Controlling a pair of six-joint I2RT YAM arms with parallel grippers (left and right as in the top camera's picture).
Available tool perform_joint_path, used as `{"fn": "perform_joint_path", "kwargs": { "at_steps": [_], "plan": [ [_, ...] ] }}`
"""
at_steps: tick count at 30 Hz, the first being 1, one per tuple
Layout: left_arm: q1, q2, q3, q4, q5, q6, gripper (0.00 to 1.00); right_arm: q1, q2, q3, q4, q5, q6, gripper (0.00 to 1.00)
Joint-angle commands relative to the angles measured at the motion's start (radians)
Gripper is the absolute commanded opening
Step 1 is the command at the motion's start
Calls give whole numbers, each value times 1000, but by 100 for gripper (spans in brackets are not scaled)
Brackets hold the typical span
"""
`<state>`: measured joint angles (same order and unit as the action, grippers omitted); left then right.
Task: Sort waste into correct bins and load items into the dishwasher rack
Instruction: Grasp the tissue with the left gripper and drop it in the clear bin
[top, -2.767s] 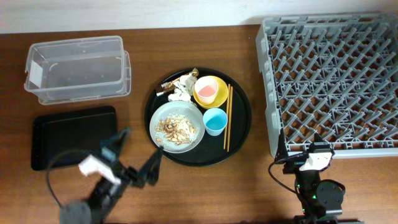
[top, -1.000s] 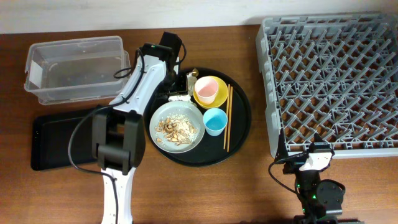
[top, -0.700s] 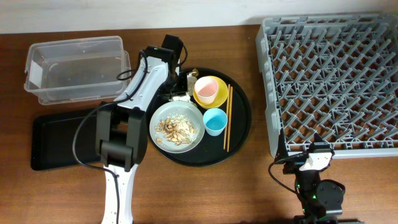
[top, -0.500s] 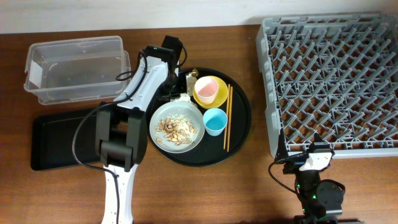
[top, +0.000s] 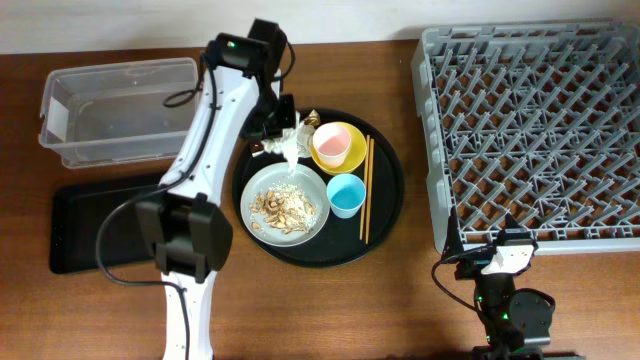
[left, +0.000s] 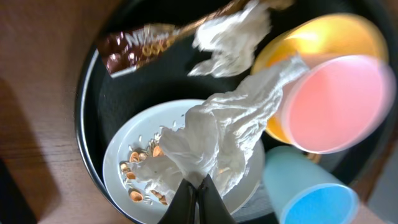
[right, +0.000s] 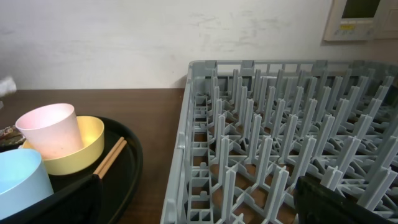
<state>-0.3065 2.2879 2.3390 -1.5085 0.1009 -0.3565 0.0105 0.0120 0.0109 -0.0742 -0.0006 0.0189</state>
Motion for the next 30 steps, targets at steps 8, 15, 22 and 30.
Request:
{"fn": "perform_joint_path", "kwargs": {
  "at_steps": [8,15,22,30],
  "plan": [
    [204,-117,79,90,3,-45,1,-6,-6,-5,-5,-3,0,98],
    [439,-111,79,340,-31,-129,1,-6,-6,-5,-5,-3,0,98],
    [595,-87,78,375,-122,-129,40,-6,-6,-5,-5,-3,0,99],
    [622,-61,78,359,-21,-129,99,-6,-6,-5,-5,-3,0,98]
  ]
}}
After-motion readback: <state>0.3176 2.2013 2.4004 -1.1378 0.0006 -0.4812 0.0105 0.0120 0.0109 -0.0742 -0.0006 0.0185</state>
